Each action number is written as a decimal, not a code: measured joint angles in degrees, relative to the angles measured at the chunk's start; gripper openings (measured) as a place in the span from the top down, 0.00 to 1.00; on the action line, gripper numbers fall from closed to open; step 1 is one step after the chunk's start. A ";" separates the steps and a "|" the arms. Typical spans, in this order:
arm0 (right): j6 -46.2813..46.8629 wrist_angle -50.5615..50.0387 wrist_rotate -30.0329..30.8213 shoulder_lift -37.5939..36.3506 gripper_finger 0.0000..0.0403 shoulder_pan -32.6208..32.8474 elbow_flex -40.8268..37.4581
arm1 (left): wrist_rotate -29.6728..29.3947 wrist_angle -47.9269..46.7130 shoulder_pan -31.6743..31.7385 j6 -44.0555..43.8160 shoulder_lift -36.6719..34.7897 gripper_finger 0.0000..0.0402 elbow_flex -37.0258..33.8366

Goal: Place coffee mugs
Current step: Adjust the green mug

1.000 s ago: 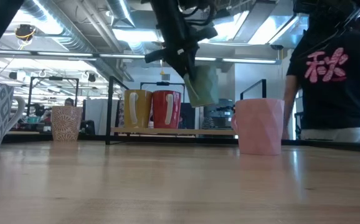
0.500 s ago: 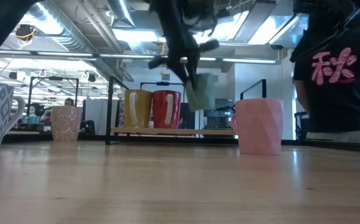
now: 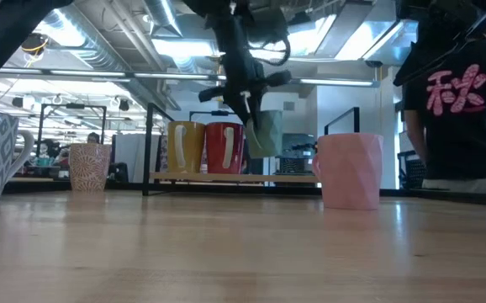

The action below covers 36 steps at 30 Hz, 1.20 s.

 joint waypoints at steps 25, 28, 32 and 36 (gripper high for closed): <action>0.26 -0.16 -0.07 0.01 0.56 0.00 0.00 | -0.02 1.29 0.52 0.73 2.95 0.84 -0.11; 0.28 -0.16 -0.07 0.00 0.56 0.00 0.00 | -0.02 1.30 0.52 1.44 2.95 0.81 -0.11; 0.28 -0.16 -0.07 0.01 0.56 0.00 0.00 | 1.18 1.40 0.55 3.36 2.92 0.74 -0.11; 0.28 -0.14 -0.09 0.00 0.56 0.00 0.00 | 5.57 0.98 0.85 7.98 1.31 0.70 -0.11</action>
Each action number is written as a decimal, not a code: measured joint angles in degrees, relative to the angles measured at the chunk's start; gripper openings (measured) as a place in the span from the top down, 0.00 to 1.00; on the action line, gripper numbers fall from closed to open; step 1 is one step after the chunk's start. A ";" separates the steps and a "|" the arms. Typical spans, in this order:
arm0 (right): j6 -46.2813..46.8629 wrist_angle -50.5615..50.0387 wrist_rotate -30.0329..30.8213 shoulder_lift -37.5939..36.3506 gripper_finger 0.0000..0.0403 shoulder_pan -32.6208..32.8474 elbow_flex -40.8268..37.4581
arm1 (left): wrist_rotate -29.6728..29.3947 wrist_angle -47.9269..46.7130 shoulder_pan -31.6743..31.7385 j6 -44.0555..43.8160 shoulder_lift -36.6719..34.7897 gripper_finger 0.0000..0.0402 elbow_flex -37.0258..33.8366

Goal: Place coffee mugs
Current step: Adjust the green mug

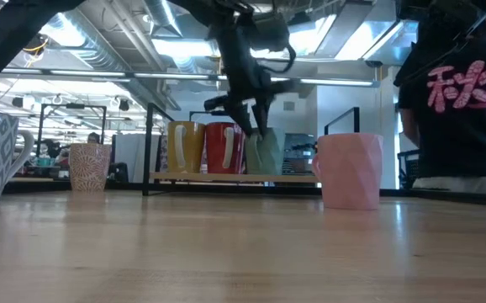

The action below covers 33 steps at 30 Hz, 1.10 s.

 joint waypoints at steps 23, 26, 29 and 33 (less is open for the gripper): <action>0.96 1.61 0.69 0.00 0.56 0.00 -0.01 | 14.29 12.77 6.14 37.31 -6.07 0.70 0.05; 1.90 1.60 2.22 0.00 0.56 0.00 -0.02 | 17.08 12.68 8.55 39.14 -4.81 0.70 0.00; 3.01 1.55 4.02 0.02 0.56 0.00 -0.02 | 19.98 13.46 9.90 41.49 -2.88 0.70 0.05; 3.48 1.49 5.99 0.01 0.56 0.00 -0.02 | 20.37 13.46 10.62 43.97 -0.96 0.70 0.07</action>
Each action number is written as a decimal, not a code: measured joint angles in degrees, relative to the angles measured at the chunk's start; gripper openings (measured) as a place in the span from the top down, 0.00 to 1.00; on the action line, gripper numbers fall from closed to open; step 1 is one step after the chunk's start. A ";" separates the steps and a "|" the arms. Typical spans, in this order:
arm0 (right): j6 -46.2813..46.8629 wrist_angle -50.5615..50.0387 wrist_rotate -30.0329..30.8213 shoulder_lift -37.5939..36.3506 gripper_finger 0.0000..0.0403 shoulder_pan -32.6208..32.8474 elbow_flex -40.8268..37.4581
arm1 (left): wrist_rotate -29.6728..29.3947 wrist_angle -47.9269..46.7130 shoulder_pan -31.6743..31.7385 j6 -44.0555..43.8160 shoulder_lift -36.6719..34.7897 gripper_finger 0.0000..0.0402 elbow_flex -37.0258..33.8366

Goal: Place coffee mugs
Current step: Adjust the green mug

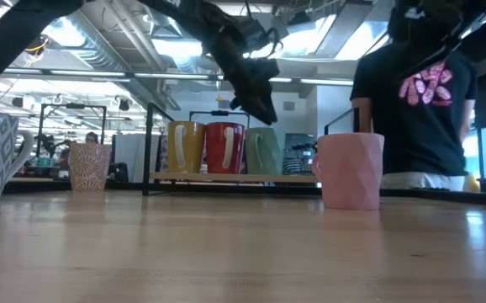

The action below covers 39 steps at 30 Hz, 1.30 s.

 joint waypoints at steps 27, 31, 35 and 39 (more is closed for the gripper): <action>2.56 -0.24 1.53 -0.01 0.56 0.00 0.00 | -14.23 2.12 -0.22 1.72 3.43 0.70 -0.04; 2.56 -0.22 1.52 -0.01 0.56 0.00 0.00 | -14.60 3.46 -0.54 1.69 3.42 0.70 -0.04; 2.56 -0.22 1.51 -0.01 0.56 0.00 0.00 | -17.05 4.87 -0.74 2.05 3.40 0.70 -0.04; 2.56 -0.20 1.51 -0.01 0.56 0.00 0.00 | -18.38 5.86 -0.48 2.15 3.36 0.70 -0.04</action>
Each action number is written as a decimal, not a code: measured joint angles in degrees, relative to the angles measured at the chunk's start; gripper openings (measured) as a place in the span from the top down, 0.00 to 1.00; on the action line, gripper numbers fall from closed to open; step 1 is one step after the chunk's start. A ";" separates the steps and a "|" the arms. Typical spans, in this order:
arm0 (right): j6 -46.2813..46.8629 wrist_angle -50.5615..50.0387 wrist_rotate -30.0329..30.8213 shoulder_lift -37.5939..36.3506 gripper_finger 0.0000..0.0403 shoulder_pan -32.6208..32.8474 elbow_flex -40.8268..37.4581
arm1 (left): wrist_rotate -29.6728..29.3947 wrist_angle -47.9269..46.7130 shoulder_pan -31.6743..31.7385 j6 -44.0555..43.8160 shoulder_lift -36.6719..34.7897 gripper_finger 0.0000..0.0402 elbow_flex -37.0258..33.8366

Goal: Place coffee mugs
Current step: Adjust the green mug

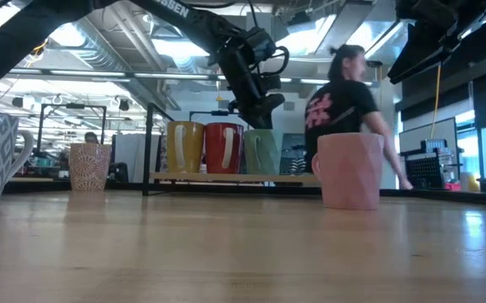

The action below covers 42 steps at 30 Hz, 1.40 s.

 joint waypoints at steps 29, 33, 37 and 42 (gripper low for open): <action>-0.25 -0.21 -2.85 0.01 0.56 0.00 -0.02 | 12.12 -11.33 -6.83 3.02 -3.42 0.70 -0.17; -0.25 -0.54 -3.05 0.01 0.56 0.00 -0.02 | 7.86 -10.93 -6.64 3.09 -3.68 0.70 -0.03; -0.25 -0.59 -3.04 0.00 0.56 0.00 -0.02 | 8.00 -10.97 -5.83 3.08 -3.65 0.70 -0.04; -0.24 -0.87 -3.04 0.01 0.56 0.00 -0.02 | 12.46 -10.99 -5.34 3.18 -3.63 0.70 -0.04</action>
